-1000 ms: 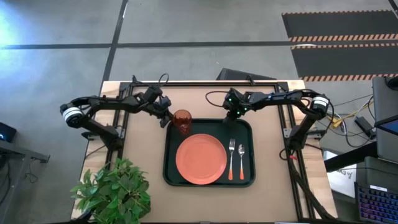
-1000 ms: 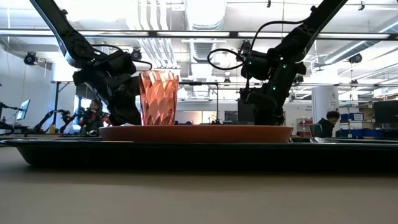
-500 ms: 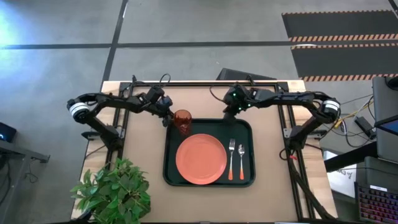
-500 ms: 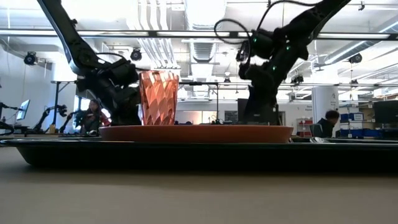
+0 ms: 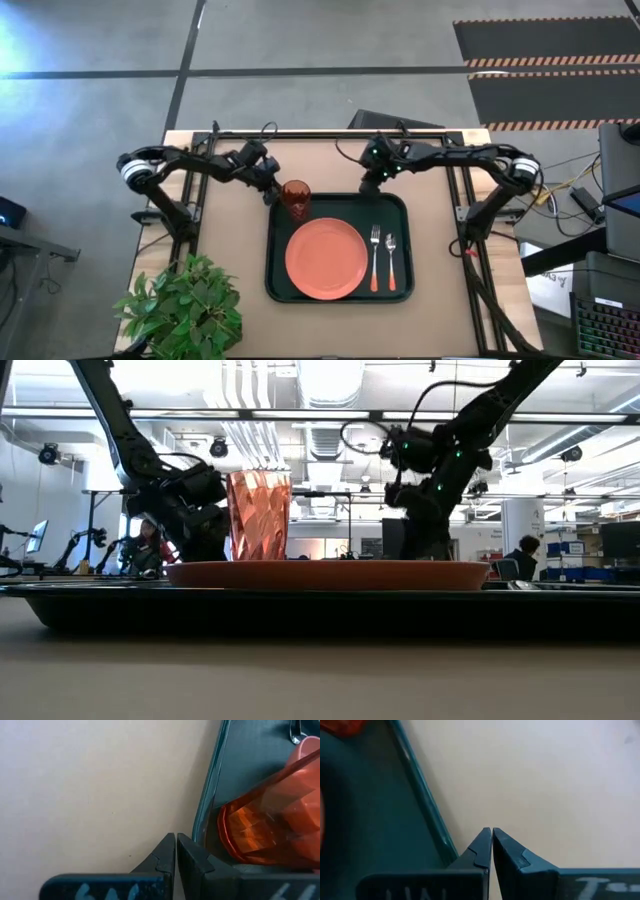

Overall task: Pick and place plate/cup/fork/spoon on tray
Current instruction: Adjust the black table tray

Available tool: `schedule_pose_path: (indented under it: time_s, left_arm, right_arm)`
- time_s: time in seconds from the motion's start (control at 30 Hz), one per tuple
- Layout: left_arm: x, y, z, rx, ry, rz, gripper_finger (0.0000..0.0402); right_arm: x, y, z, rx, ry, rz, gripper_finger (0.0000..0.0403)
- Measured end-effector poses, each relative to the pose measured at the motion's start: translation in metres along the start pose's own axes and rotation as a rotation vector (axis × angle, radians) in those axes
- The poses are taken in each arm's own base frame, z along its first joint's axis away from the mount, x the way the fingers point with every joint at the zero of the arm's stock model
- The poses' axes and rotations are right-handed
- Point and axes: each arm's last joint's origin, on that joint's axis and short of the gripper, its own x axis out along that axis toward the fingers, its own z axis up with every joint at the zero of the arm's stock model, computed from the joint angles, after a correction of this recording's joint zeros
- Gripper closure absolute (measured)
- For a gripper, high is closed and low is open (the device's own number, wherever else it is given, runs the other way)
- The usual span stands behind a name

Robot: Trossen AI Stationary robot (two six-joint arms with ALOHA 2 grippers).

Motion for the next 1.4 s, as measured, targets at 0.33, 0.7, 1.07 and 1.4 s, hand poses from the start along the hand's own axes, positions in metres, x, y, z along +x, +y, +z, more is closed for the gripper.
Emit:
schedule_pose_path:
  time_s: [0.33,0.7,1.07,1.4]
  left_arm:
    - [-0.004,-0.005,0.004,0.012,-0.024,-0.011,0.0402]
    - [-0.001,-0.010,0.001,-0.010,-0.007,-0.030,0.0402]
    - [0.004,-0.020,-0.001,-0.001,0.016,-0.060,0.0402]
    - [0.003,-0.019,-0.005,-0.029,0.058,-0.052,0.0402]
  right_arm:
    - [0.039,-0.005,-0.016,0.051,0.136,0.067,0.0394]
    - [0.032,-0.003,-0.011,0.018,0.102,0.080,0.0394]
    - [0.028,-0.003,-0.008,-0.004,0.083,0.079,0.0394]
    - [-0.011,-0.008,-0.027,0.041,0.292,-0.111,0.0394]
